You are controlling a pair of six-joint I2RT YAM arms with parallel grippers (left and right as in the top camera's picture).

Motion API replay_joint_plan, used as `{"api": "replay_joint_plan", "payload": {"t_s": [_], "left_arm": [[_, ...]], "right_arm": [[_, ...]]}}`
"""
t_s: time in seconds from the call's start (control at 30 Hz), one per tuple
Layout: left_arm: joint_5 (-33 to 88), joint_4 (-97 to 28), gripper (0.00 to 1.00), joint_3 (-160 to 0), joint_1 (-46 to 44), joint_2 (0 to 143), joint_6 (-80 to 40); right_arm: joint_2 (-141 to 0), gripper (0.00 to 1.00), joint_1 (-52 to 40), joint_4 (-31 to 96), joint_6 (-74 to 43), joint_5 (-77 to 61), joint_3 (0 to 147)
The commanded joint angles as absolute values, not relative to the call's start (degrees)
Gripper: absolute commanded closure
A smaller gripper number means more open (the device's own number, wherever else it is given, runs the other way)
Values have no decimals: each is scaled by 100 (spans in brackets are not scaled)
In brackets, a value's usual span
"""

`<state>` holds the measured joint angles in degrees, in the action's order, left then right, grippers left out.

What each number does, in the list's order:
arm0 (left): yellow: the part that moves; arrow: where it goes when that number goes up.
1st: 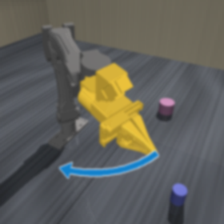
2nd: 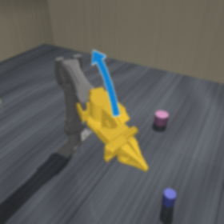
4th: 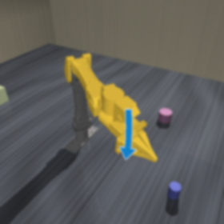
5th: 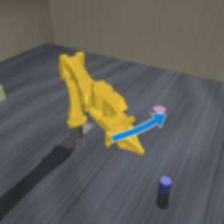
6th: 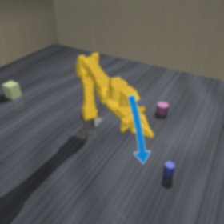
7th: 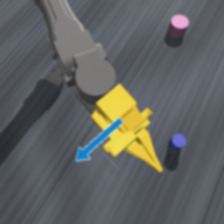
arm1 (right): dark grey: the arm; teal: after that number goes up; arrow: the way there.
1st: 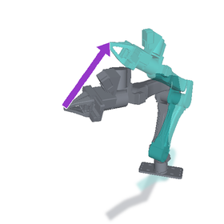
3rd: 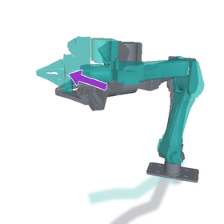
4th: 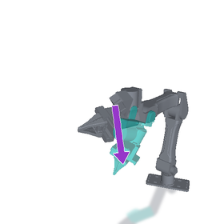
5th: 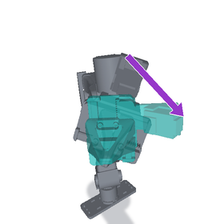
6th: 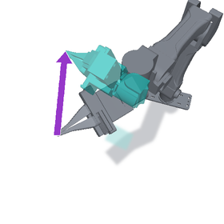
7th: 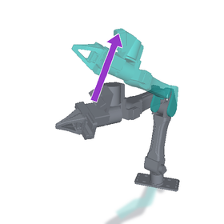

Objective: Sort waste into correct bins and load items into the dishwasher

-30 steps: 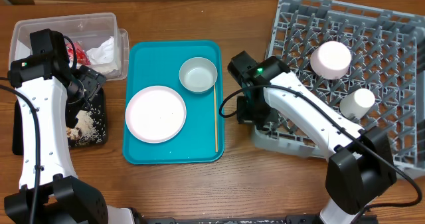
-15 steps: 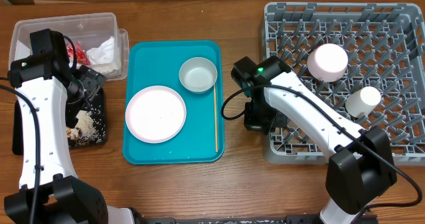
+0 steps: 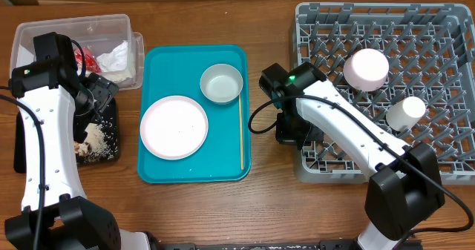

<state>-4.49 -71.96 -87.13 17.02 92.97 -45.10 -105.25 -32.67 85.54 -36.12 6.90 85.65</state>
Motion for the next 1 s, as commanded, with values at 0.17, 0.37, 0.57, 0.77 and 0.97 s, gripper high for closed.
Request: {"api": "replay_joint_plan", "payload": {"t_s": [0.17, 0.37, 0.57, 0.77, 0.97], "left_arm": [[-445, -7192, 0, -8678, 1723, 9223, -4633], [-445, -7192, 0, -8678, 1723, 9223, -4633], [-445, -7192, 0, -8678, 1723, 9223, -4633], [-443, -7192, 0, -8678, 1723, 9223, -4633], [-445, -7192, 0, -8678, 1723, 9223, -4633]], "right_arm": [[-10318, 96, -3271, 8473, -3625, 541, 8552], [-10318, 96, -3369, 8259, -3131, 141, 8549], [-10318, 96, -3363, 8392, -3148, 276, 8545], [-10318, 96, -3363, 8388, -3148, 438, 8545], [-10318, 96, -3365, 8252, -3146, 290, 8493]]}}
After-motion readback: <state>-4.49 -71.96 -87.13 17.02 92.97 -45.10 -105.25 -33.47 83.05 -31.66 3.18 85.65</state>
